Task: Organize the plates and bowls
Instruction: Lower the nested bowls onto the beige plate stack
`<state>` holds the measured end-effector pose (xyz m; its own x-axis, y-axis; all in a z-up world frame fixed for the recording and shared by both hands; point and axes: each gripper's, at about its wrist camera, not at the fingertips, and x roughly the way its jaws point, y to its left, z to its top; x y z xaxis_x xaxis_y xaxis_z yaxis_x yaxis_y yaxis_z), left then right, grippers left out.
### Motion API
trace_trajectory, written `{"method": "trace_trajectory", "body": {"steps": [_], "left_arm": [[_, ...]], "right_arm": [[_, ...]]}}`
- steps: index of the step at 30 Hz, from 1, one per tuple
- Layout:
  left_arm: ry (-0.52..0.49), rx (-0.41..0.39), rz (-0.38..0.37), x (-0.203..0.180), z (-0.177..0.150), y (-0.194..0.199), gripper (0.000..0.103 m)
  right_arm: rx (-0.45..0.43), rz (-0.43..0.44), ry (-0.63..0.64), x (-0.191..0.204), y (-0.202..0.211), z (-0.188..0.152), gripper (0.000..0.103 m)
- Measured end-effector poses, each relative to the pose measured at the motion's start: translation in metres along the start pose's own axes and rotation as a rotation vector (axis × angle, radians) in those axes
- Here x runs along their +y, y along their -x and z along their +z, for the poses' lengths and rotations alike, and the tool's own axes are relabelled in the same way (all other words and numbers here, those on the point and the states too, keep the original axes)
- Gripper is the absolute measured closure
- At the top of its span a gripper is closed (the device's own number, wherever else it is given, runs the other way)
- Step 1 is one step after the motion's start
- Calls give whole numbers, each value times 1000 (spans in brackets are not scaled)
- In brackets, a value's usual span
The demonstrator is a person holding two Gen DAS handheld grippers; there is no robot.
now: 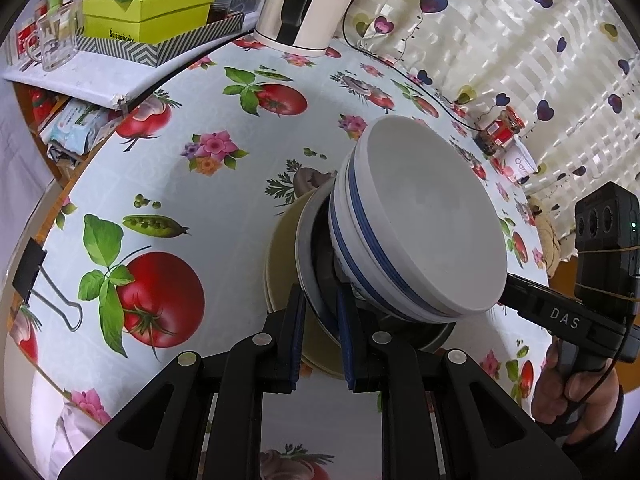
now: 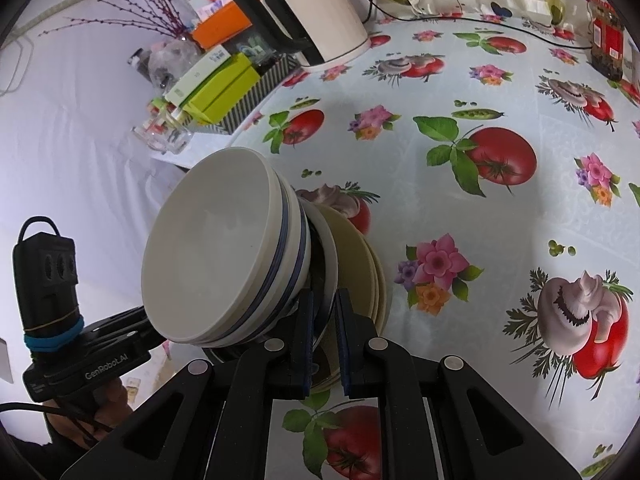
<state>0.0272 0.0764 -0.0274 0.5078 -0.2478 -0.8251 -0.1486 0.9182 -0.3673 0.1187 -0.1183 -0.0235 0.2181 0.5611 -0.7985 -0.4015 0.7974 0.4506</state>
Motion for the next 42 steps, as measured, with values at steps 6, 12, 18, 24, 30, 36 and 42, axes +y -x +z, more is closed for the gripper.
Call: {"method": "trace_trajectory", "body": {"steps": [6,12,18,24,30,36,42], "left_arm": [[-1,0,1,0,0,0,86],[-2,-11,2,0,0,0,86],[-6,-19,10,1,-2,1,85],[-18,-30,41,0,-4,4,85],[-23,-46,59,-1,-7,10,84],[-32,-61,74,-2,-9,16,84],[-36,-70,85,-3,-14,22,84]], "right_arm": [[3,-2,2,0,-1,2,92],[4,1,4,-1,-1,2,90],[4,-12,13,-1,2,0,86],[-13,-38,17,-2,10,-3,73],[-38,-47,31,0,22,-8,64],[-48,-58,64,9,29,-16,61],[-61,-70,91,17,36,-24,59]]}}
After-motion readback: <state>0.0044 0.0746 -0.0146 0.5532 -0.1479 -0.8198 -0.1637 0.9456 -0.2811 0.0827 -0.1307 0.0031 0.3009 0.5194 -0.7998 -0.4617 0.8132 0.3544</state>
